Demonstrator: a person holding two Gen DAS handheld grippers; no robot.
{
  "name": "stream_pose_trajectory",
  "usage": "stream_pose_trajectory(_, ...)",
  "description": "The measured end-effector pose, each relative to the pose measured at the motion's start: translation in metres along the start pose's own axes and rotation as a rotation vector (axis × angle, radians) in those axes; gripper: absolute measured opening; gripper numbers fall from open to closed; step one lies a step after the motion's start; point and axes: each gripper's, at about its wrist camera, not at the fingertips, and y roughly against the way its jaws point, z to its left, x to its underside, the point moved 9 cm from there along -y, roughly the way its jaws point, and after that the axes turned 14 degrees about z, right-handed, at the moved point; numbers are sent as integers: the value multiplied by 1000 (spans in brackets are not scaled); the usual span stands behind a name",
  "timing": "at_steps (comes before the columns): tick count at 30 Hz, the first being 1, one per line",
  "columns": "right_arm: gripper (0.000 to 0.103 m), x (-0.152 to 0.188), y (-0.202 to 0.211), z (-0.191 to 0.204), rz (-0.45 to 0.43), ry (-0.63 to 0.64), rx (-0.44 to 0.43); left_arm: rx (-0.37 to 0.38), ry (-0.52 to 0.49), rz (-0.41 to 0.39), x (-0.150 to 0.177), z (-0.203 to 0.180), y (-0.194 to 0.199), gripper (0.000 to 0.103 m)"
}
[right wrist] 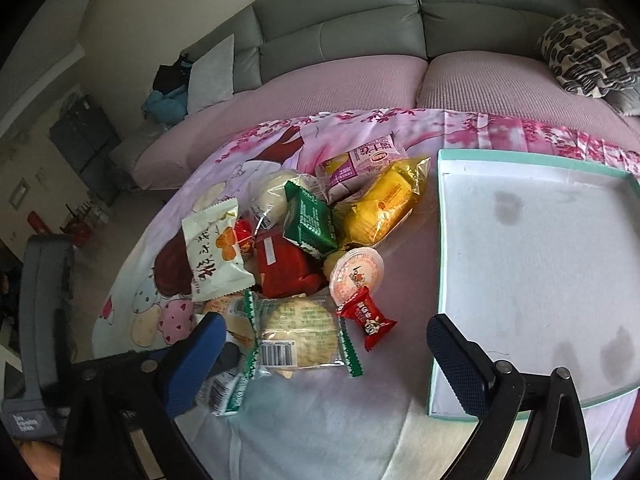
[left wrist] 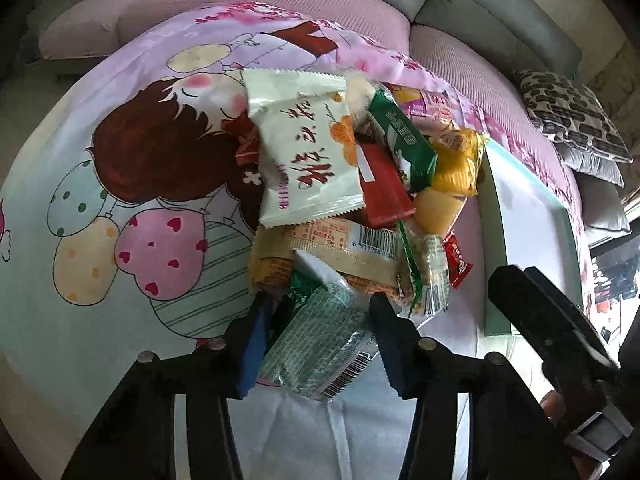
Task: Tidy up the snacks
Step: 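Move the left tool to the green biscuit pack while the right tool approaches the round cracker packet, then grasp the green biscuit pack with the left tool while the right tool grasps the round cracker packet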
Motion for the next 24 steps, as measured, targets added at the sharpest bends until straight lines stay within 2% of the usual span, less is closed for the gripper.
stream_pose_trajectory(7, 97, 3, -15, 5, 42, 35, 17, 11, 59, -36, -4, 16, 13, 47)
stream_pose_trajectory(15, 86, 11, -44, 19, 116, 101, 37, 30, 141, -40, -5, 39, 17, 47)
stream_pose_trajectory(17, 85, 13, -50, 22, 129, 115, 48, 31, 129, -29, -2, 40, 18, 50)
stream_pose_trajectory(19, 85, 14, -54, 25, 138, 125, 54, 18, 114, -19, 0, 38, 17, 59)
stream_pose_trajectory(21, 80, 15, -58, 27, 141, 133, 58, 13, 95, -14, -4, 32, 14, 61)
stream_pose_trajectory(24, 78, 13, -60, 28, 135, 140, 63, 2, 57, 5, -1, 25, 10, 65)
